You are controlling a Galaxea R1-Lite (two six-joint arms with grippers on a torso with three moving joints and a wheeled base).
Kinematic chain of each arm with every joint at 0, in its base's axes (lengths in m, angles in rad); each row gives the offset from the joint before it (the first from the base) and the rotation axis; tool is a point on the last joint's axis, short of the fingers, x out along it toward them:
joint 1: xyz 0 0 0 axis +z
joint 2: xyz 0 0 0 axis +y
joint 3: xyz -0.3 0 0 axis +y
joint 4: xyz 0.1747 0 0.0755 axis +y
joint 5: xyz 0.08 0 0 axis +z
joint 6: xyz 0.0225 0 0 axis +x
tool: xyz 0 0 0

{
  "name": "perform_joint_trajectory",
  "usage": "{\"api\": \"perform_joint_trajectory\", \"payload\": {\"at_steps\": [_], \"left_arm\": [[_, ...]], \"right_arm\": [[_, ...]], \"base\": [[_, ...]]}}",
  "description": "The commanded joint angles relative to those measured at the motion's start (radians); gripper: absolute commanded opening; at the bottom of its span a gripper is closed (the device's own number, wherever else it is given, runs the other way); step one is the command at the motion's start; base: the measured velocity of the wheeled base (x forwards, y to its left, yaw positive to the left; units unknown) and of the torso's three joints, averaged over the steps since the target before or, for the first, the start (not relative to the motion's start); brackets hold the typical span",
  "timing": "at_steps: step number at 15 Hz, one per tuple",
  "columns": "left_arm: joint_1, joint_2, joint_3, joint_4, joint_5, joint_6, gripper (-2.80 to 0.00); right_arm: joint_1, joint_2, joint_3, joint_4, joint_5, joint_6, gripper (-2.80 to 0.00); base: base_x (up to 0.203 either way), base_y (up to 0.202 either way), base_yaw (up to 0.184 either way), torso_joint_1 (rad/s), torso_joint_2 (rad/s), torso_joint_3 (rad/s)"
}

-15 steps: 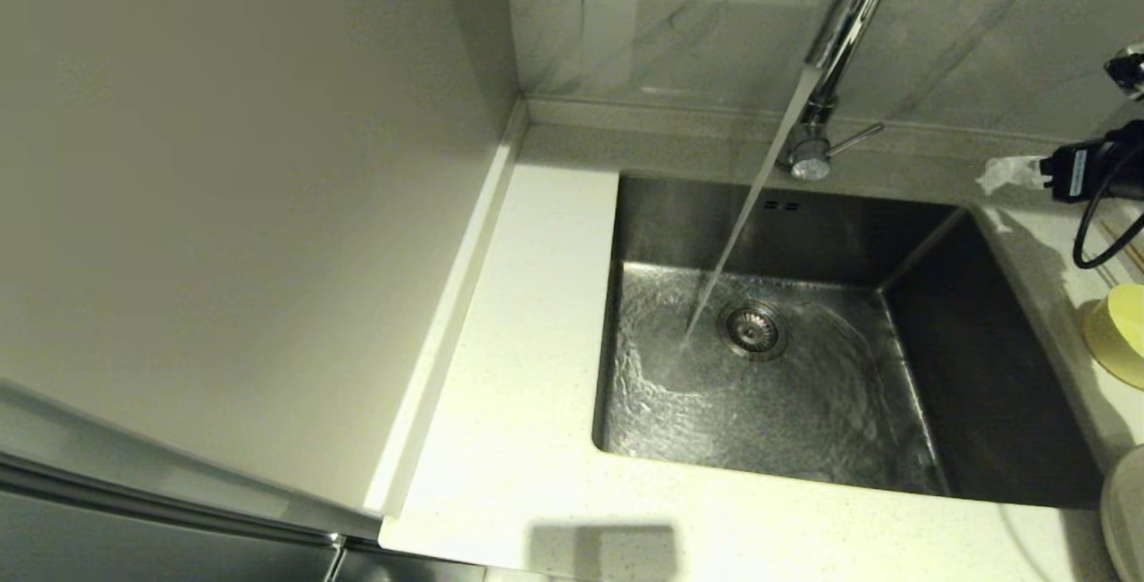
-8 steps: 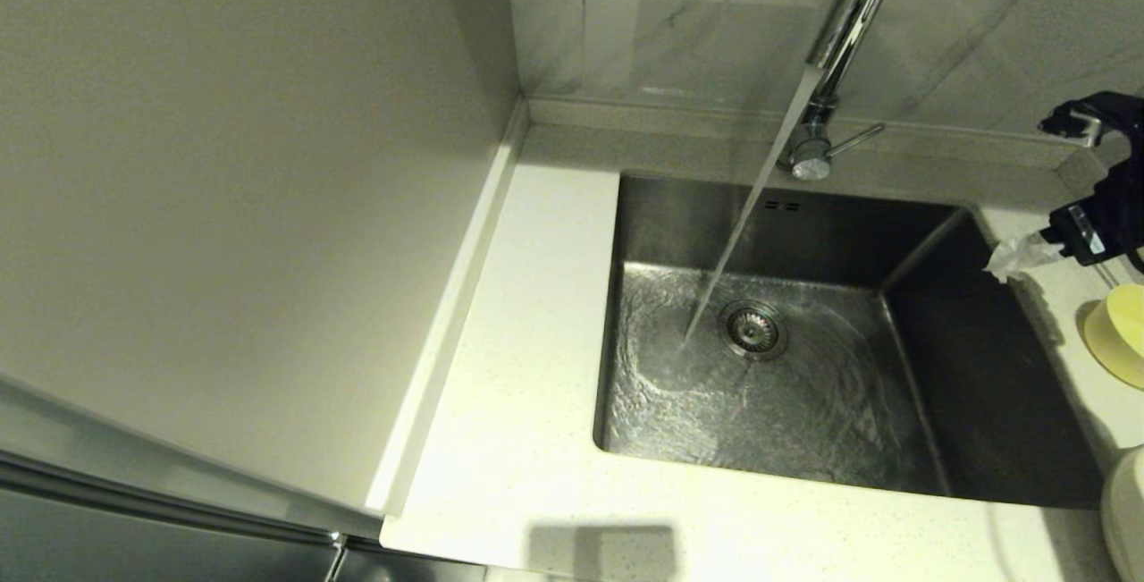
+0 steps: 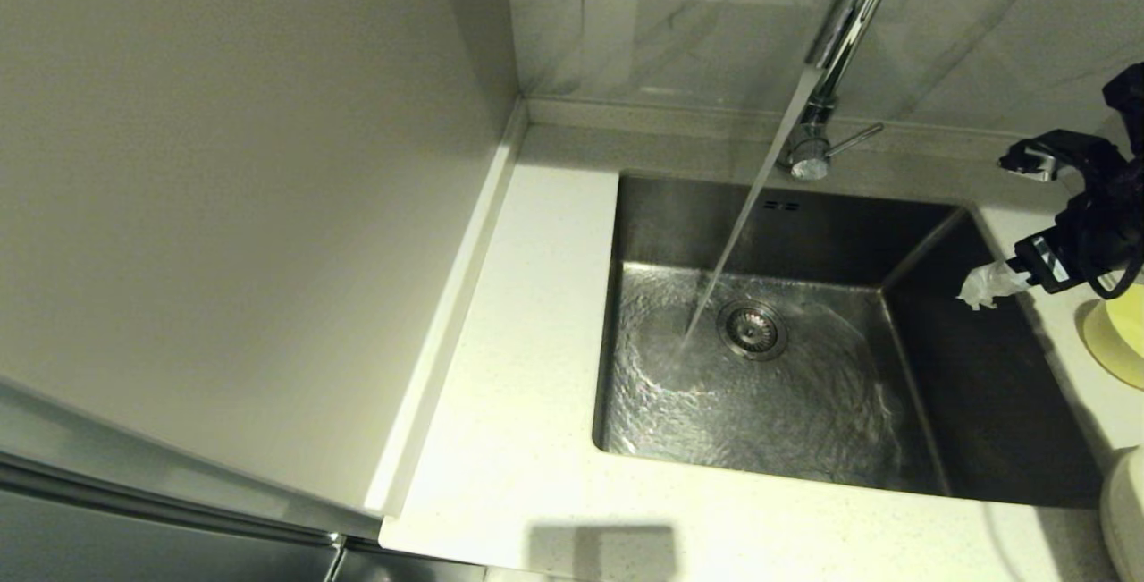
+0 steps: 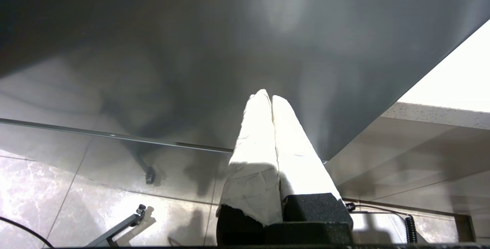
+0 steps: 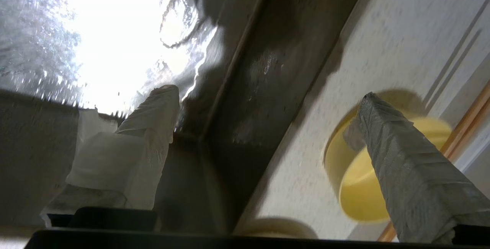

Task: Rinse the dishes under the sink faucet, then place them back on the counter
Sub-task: Pick up the chopsticks

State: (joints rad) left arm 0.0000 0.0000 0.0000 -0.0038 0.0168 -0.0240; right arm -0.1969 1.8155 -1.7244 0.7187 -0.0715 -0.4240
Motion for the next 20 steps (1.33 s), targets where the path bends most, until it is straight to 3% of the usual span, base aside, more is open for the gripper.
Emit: {"api": "perform_joint_trajectory", "payload": {"at_steps": [1,4,9,12,16,17,19,20], "left_arm": [[0.000,-0.002,0.000,-0.001,0.000,-0.001,-2.80],[0.000,-0.002,0.000,-0.001,0.000,-0.001,-2.80],[0.000,-0.002,0.000,-0.001,0.000,-0.001,-2.80],[0.000,-0.002,0.000,-0.001,0.000,-0.001,-2.80],[0.000,-0.002,0.000,-0.001,0.000,-0.001,-2.80],[0.000,-0.002,0.000,-0.001,0.000,-0.001,-2.80],[0.000,-0.002,0.000,-0.001,0.000,-0.001,-2.80],[0.000,-0.002,0.000,-0.001,0.000,-0.001,-2.80]], "right_arm": [[0.002,0.003,0.047,-0.071,-0.004,-0.011,0.00],[0.001,-0.004,0.097,-0.125,-0.052,-0.073,0.00],[-0.002,-0.005,0.100,-0.129,-0.053,-0.102,0.00],[-0.003,-0.006,0.121,-0.209,-0.052,-0.106,0.00],[-0.007,-0.029,0.199,-0.299,-0.057,-0.170,0.00],[-0.010,-0.036,0.231,-0.363,-0.075,-0.181,0.00],[-0.010,-0.038,0.234,-0.397,-0.234,-0.226,0.00],[-0.010,-0.032,0.235,-0.411,-0.256,-0.249,0.00]], "base": [[0.000,0.000,0.000,0.000,0.00,0.000],[0.000,0.000,0.000,0.000,0.00,0.000],[0.000,0.000,0.000,0.000,0.00,0.000],[0.000,0.000,0.000,0.000,0.00,0.000],[0.000,0.000,0.000,0.000,0.00,0.000],[0.000,0.000,0.000,0.000,0.00,0.000],[0.000,0.000,0.000,0.000,0.00,0.000],[0.000,0.000,0.000,0.000,0.00,0.000]]}}
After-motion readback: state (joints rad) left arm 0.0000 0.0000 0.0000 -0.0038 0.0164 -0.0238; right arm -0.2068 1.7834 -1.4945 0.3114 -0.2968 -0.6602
